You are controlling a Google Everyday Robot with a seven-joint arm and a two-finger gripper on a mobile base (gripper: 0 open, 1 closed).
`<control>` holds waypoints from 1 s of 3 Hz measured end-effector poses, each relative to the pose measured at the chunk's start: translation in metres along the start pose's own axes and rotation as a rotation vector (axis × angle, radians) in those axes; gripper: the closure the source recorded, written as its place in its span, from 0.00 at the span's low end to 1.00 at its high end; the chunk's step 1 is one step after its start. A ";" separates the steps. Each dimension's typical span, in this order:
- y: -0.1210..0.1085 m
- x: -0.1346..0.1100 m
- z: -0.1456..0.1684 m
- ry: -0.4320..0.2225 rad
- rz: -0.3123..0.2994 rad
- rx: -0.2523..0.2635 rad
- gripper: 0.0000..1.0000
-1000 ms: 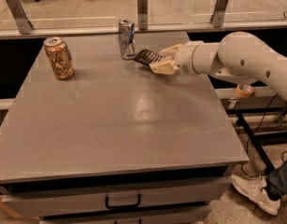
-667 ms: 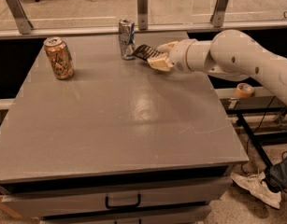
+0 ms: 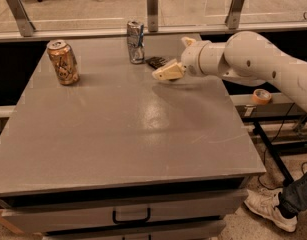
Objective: Move rxbar chocolate near redbull can
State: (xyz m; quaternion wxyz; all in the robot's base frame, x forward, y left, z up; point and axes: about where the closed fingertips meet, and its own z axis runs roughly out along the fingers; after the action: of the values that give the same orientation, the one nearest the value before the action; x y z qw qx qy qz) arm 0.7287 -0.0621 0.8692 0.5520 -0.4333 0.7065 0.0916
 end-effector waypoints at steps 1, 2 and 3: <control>0.000 0.000 0.000 0.000 0.000 0.001 0.00; -0.010 -0.004 -0.029 -0.047 0.042 0.036 0.00; -0.016 -0.010 -0.070 -0.141 0.106 0.139 0.00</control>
Offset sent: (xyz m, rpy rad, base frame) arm -0.0920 -0.1653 0.1188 0.4277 -0.1502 -0.2101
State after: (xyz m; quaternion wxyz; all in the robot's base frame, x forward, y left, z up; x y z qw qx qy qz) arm 0.6911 -0.1098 0.9096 0.6233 -0.3484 0.6926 0.1017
